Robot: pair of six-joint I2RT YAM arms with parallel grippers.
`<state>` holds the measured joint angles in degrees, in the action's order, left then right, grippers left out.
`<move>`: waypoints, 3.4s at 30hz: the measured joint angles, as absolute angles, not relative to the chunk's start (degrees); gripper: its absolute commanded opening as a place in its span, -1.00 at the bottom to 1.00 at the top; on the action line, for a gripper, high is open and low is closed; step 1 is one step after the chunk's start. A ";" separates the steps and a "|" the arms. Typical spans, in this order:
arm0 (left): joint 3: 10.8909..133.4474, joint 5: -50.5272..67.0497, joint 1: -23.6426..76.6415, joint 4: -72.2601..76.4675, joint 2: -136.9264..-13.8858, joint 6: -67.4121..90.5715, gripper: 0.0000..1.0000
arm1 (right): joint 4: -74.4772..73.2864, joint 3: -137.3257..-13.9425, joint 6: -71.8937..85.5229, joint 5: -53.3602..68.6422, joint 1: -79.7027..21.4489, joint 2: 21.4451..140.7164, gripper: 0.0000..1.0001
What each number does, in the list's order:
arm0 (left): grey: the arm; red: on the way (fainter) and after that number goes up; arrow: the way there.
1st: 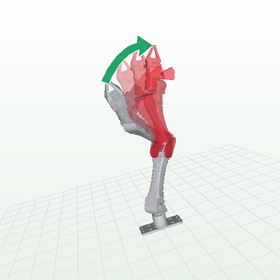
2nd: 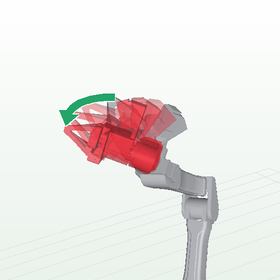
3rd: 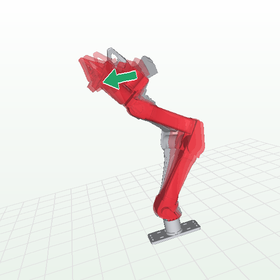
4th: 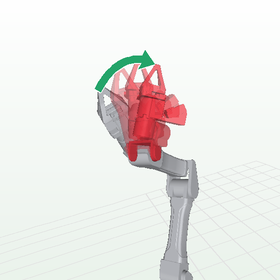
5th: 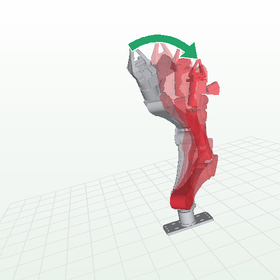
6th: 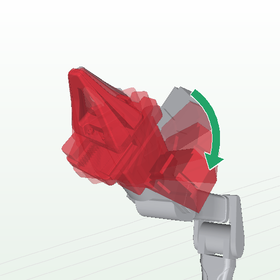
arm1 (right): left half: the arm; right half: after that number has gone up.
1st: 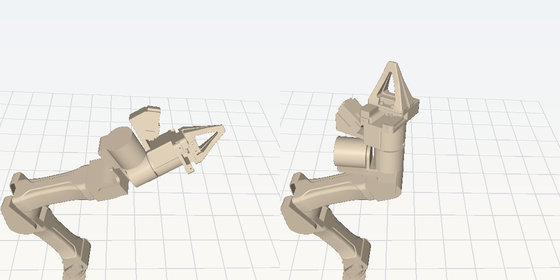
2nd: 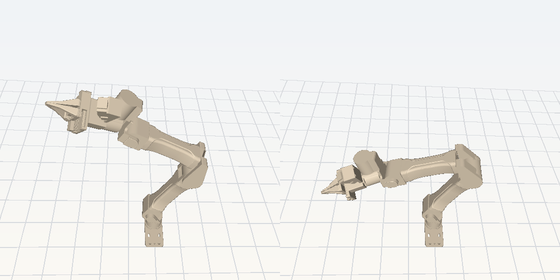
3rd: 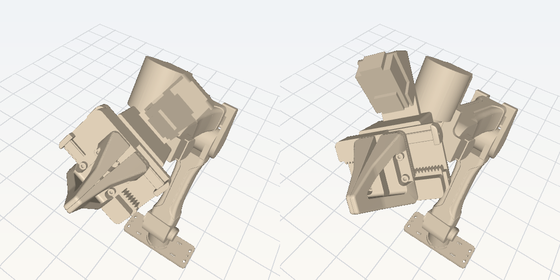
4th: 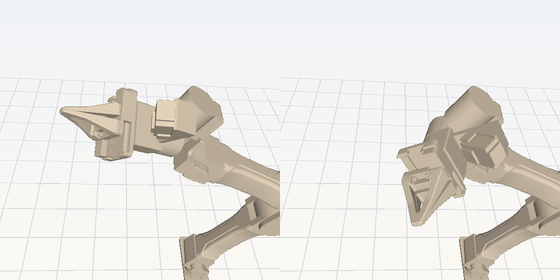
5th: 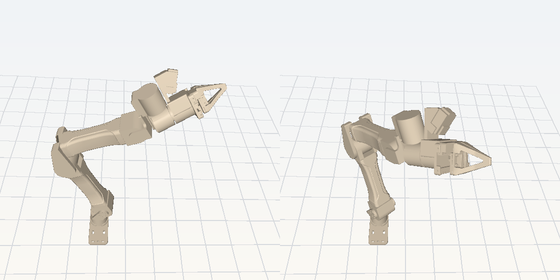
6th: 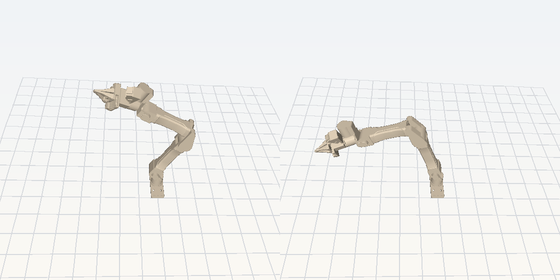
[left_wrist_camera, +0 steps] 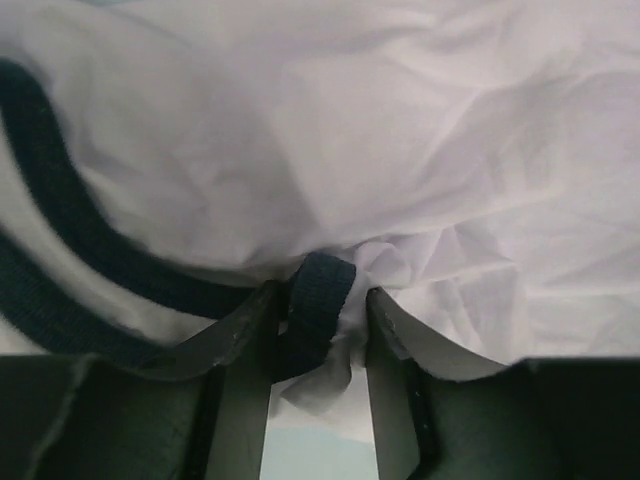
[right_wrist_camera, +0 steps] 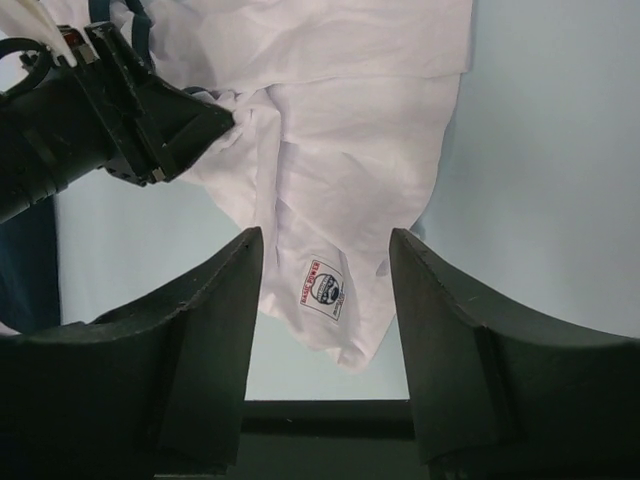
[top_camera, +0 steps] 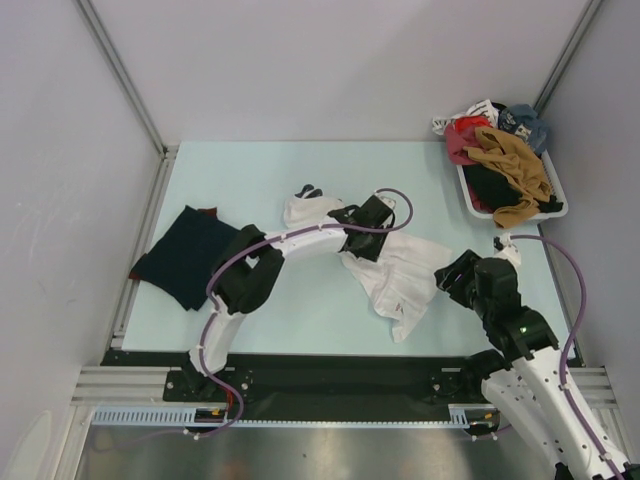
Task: Fold and stack the tank tops
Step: Flatten the tank top out
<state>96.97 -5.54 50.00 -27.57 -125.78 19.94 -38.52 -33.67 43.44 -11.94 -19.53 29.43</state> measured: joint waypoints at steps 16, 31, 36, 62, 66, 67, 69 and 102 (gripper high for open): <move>77.97 -4.93 30.55 -24.05 -97.91 22.48 -0.99 | -28.80 -29.80 40.32 -0.86 -41.69 58.24 0.42; 71.07 -2.02 26.70 -20.71 -97.19 23.92 -0.99 | -23.75 -37.04 37.28 -12.97 -60.99 69.91 -0.03; 70.87 -1.19 26.70 -19.11 -97.19 23.92 -0.99 | -23.42 -44.16 34.20 -16.51 -61.54 79.31 0.05; 79.13 0.45 22.55 -26.22 -96.23 25.50 -0.99 | -35.27 -61.10 30.52 -24.08 -39.44 70.61 -1.00; 91.11 1.32 17.32 -30.98 -94.94 26.55 -0.99 | -36.29 -76.29 26.72 -18.96 -25.85 67.42 -1.00; 93.71 1.45 16.45 -31.53 -93.80 26.83 -0.99 | -36.27 -80.36 25.65 -17.45 -24.95 67.33 -1.00; 97.60 1.56 15.70 -32.80 -90.45 26.94 -0.99 | -36.86 -87.59 23.42 -13.87 -24.99 66.92 -1.00; 74.13 5.61 20.38 -17.02 -79.66 27.05 -0.97 | -31.20 -88.55 21.39 2.52 -9.65 77.82 -1.00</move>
